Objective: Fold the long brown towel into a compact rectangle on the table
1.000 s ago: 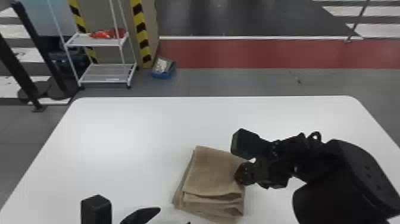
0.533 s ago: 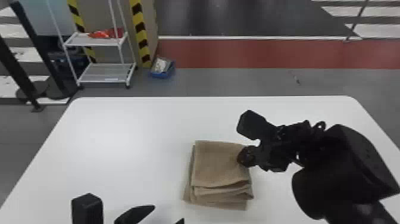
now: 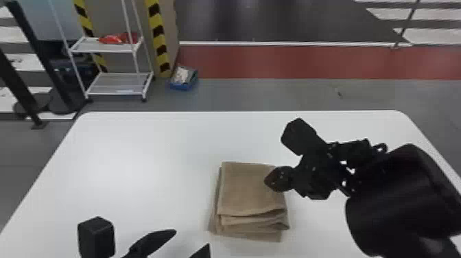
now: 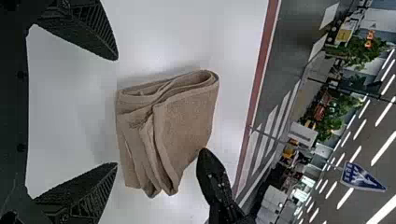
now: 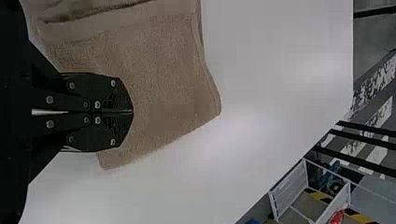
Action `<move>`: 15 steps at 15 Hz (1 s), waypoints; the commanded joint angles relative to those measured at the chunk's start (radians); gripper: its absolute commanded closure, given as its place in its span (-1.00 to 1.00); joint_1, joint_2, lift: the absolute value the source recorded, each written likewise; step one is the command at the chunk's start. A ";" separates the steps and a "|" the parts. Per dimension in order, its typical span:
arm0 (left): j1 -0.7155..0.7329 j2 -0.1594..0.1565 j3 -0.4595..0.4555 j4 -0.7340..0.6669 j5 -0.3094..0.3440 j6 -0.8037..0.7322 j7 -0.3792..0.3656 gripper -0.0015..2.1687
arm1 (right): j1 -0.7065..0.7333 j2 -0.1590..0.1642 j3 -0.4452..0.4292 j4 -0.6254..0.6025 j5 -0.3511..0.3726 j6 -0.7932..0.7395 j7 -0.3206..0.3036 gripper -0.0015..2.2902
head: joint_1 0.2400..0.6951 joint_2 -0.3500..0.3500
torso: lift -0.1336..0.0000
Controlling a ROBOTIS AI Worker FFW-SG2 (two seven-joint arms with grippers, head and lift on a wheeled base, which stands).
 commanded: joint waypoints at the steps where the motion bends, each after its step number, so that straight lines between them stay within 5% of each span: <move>1: -0.001 -0.012 0.015 0.002 0.014 -0.001 -0.002 -0.93 | 0.049 -0.028 0.039 -0.068 0.016 0.019 0.030 0.50 | 1.00 0.12 | -0.87; 6: -0.001 -0.012 0.037 0.003 0.032 0.002 -0.004 -0.93 | 0.106 -0.064 0.015 -0.109 0.025 0.025 0.041 0.50 | 1.00 0.19 | -0.87; 10: 0.000 -0.012 0.038 0.002 0.032 0.002 -0.007 -0.93 | 0.137 -0.060 0.022 -0.103 0.042 0.013 0.030 0.50 | 1.00 0.14 | -0.87; 12: 0.000 -0.012 0.047 -0.002 0.041 0.002 -0.007 -0.93 | 0.135 -0.031 -0.025 -0.117 0.013 0.025 0.021 0.50 | 1.00 0.15 | -0.87; 15: 0.006 -0.012 0.073 -0.021 0.086 0.005 -0.004 -0.93 | 0.144 0.086 -0.226 -0.258 -0.196 0.206 -0.089 0.35 | 1.00 0.16 | -0.87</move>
